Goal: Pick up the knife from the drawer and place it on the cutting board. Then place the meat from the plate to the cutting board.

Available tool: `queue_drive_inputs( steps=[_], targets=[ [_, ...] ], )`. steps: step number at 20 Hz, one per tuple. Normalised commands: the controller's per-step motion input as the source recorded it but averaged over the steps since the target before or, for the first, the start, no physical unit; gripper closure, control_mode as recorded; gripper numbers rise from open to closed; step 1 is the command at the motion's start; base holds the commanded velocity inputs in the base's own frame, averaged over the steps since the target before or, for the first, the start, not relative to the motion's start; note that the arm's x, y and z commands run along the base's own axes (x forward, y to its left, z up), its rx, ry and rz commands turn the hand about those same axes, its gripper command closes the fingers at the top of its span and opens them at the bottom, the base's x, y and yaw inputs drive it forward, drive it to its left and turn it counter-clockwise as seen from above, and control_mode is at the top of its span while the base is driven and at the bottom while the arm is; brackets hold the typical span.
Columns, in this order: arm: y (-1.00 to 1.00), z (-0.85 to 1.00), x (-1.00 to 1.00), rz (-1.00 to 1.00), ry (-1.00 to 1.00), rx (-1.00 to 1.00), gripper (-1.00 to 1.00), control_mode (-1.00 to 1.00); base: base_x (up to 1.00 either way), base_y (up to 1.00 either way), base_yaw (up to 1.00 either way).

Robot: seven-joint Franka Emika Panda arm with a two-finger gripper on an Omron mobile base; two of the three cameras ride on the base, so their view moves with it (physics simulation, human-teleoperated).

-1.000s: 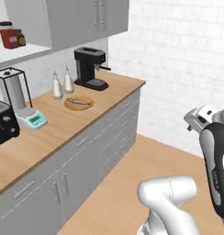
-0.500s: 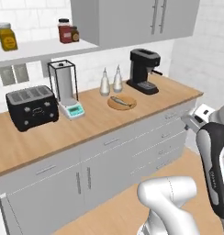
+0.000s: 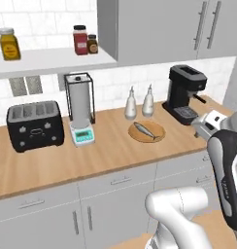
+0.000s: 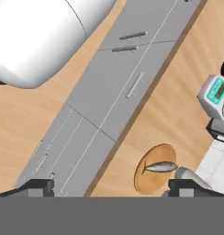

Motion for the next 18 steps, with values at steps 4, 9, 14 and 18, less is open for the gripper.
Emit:
queue_drive_inputs(
  steps=[4, 9, 14, 18],
  targets=[
    [0.00, 0.00, 0.00, 0.00, 0.00, 0.00, -1.00, 1.00, 0.36, -0.74, 0.54],
    [0.00, 0.00, 0.00, 0.00, 0.00, 0.00, -1.00, 1.00, 0.41, -0.43, 0.41],
    [0.00, 0.00, 0.00, 0.00, 0.00, 0.00, -1.00, 1.00, 0.14, -0.10, 0.11],
    [0.01, -0.03, 0.45, 0.05, -0.01, -0.01, -1.00, -1.00, 0.27, -0.02, 0.03]
  ],
)
